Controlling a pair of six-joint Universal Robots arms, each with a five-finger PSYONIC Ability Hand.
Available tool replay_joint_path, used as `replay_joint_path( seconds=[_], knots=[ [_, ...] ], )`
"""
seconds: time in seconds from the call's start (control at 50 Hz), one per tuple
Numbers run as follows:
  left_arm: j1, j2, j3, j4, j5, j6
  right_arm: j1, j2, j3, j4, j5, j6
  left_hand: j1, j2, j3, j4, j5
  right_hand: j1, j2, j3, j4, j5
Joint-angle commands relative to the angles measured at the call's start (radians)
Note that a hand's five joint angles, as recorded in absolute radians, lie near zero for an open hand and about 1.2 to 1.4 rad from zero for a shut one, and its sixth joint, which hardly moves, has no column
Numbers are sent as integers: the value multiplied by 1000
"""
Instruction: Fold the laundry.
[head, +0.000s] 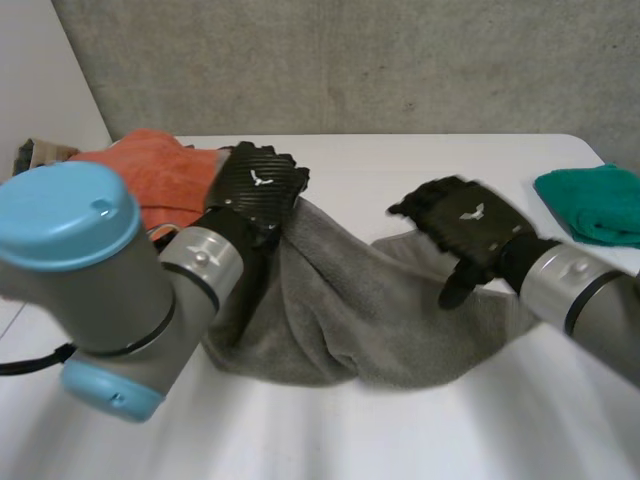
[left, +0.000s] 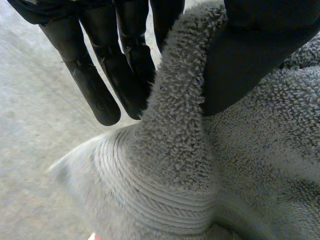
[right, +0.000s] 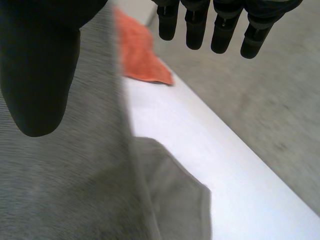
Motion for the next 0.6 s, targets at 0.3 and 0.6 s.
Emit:
replay_joint_path(
  seconds=[0.3,0.6],
  knots=[
    [-13,210,-158,0,-112,49,-253,173,-82,275,91,-280,246,198,201,197,250,-40,-21,-23,-21,-27],
    [-10,238,-175,-3,-112,49,-246,402,-131,43,113,-260,246,198,201,197,250,204,223,221,222,217]
  ],
)
